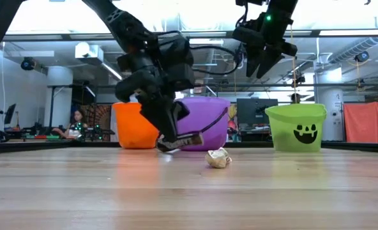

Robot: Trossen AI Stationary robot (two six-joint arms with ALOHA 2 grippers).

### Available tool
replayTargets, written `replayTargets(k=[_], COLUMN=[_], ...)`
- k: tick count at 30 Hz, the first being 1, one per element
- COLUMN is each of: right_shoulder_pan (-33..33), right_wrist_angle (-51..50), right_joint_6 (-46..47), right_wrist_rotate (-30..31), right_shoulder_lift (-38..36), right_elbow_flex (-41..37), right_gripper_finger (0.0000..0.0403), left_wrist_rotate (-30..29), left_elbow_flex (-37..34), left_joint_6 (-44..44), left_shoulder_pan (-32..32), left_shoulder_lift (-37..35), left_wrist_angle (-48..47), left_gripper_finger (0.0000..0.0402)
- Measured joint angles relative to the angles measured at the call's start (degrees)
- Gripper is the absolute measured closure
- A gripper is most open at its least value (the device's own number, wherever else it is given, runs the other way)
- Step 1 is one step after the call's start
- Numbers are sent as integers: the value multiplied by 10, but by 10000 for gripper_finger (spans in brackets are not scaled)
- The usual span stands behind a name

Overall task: Sort candy by brand, put in halloween buckets
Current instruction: Put the brown chocolate bar into the green bucket

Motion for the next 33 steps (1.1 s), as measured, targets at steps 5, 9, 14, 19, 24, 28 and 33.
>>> replayTargets(k=[5, 9, 14, 19, 24, 28, 33], right_shoulder_pan=[11, 62, 181, 205, 198, 198, 198], right_wrist_angle=[0, 3, 110, 201, 270, 321, 344], right_joint_6=[-1, -95, -223, -244, -246, -248, -240], right_wrist_rotate=[-9, -149, -179, -111, -150, -176, -176], right_shoulder_lift=[0, -4, -4, -3, -3, -3, -3], right_elbow_flex=[0, -2, -32, -63, -91, -112, -125], right_gripper_finger=[223, 225, 232, 242, 247, 248, 252], left_wrist_rotate=[77, 137, 149, 169, 191, 193, 226], left_elbow_flex=[2, 2, 3, 3, 3, 4, 4], left_joint_6=[-5, -19, -41, -70, -118, -150, -192], left_shoulder_pan=[3, 7, 12, 18, 18, 18, 17], left_shoulder_lift=[-5, -18, -49, -76, -99, -107, -109], left_wrist_angle=[1, 2, 12, 30, 68, 91, 135], left_gripper_finger=[401, 401, 401, 401, 401, 401, 401])
